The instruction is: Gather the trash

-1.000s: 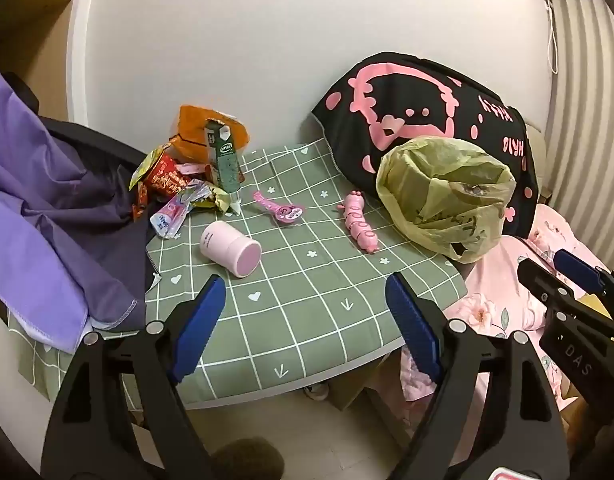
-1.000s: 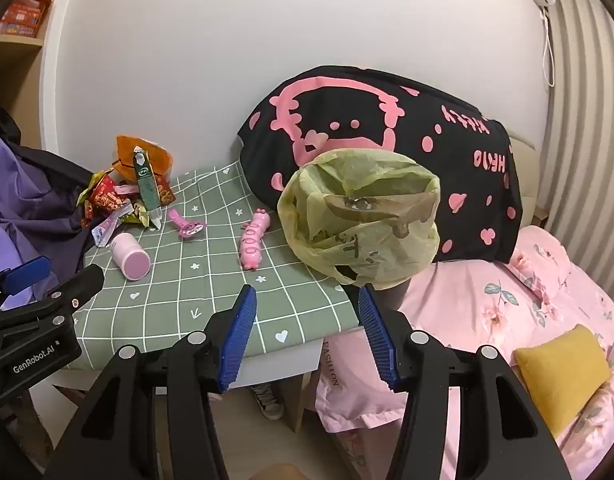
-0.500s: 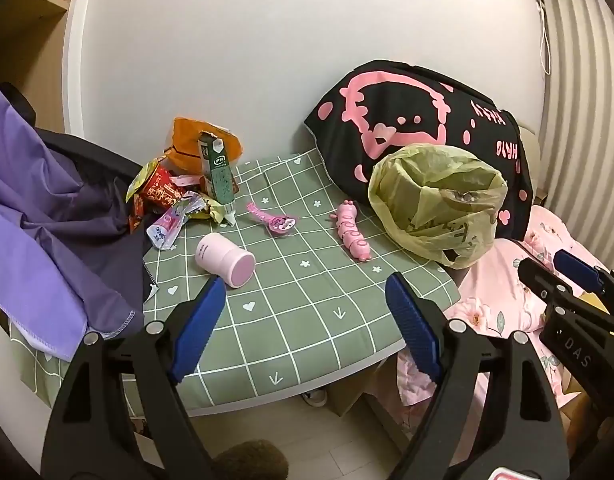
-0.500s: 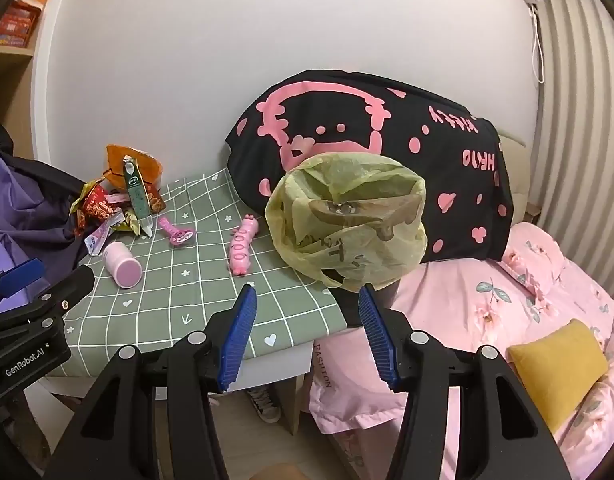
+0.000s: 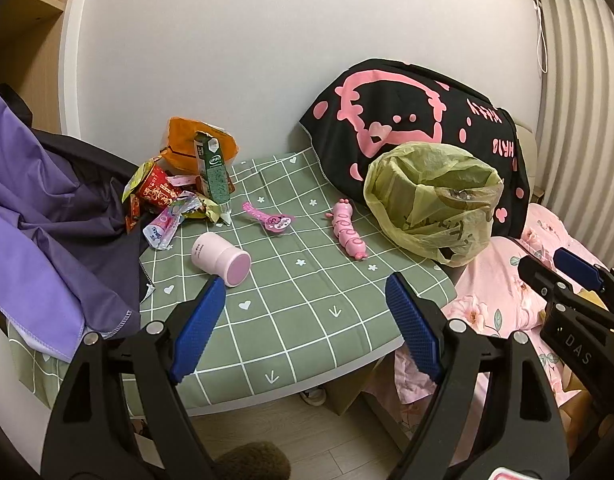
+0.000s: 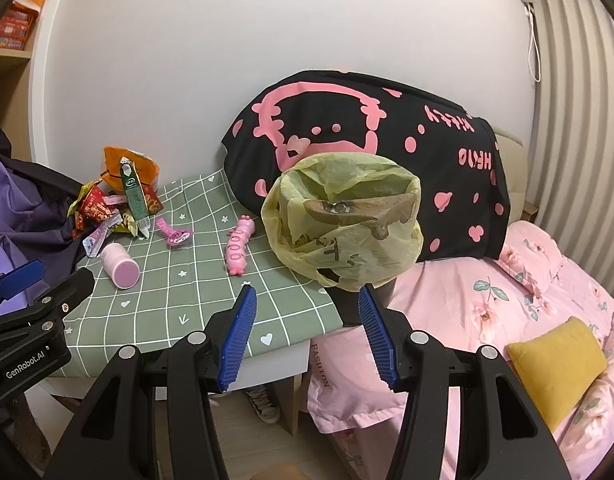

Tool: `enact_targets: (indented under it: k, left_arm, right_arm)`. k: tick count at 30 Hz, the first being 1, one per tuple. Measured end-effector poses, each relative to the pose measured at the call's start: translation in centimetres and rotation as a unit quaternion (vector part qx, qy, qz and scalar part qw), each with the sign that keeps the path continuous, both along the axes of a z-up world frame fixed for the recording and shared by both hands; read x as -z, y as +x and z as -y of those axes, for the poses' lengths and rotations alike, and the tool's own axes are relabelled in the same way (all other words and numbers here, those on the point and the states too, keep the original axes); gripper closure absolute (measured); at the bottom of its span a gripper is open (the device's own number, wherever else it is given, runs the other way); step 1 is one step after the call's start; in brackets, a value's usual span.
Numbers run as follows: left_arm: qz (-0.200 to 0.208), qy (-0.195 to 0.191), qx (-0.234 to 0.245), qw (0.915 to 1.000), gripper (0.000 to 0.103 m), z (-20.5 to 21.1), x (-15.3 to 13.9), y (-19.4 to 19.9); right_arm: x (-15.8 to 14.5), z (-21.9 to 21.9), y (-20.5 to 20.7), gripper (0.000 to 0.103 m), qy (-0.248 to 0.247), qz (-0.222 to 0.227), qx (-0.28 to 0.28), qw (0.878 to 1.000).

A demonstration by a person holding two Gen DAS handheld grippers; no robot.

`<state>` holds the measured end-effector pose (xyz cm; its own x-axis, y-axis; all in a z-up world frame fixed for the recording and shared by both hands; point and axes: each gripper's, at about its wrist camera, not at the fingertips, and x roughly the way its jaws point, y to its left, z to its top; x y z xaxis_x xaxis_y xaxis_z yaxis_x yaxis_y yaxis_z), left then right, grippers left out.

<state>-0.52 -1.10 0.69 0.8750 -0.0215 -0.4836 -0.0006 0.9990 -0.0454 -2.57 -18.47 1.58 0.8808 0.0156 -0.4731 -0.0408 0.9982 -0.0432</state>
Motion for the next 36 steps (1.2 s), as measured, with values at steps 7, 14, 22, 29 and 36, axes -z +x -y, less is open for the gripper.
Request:
enact_targets:
  k: [7, 14, 22, 29, 36]
  left_arm:
    - [0.002, 0.001, 0.001, 1.0000, 0.025, 0.15, -0.08, -0.01]
    - [0.002, 0.001, 0.001, 1.0000, 0.025, 0.17, -0.12, -0.03]
    - [0.002, 0.001, 0.001, 1.0000, 0.025, 0.16, -0.08, -0.05]
    - [0.002, 0.001, 0.001, 1.0000, 0.025, 0.19, -0.05, -0.08]
    - [0.002, 0.001, 0.002, 1.0000, 0.025, 0.38, -0.09, -0.17]
  right_arm:
    - [-0.10, 0.26, 0.00, 0.053, 0.001, 0.001, 0.002, 1.000]
    - [-0.37, 0.59, -0.11, 0.053, 0.002, 0.003, 0.005, 1.000]
    - [-0.43, 0.65, -0.12, 0.053, 0.002, 0.004, 0.005, 1.000]
    - [-0.44, 0.74, -0.17, 0.053, 0.001, 0.004, 0.006, 1.000]
    - [-0.43, 0.77, -0.23, 0.053, 0.002, 0.004, 0.005, 1.000]
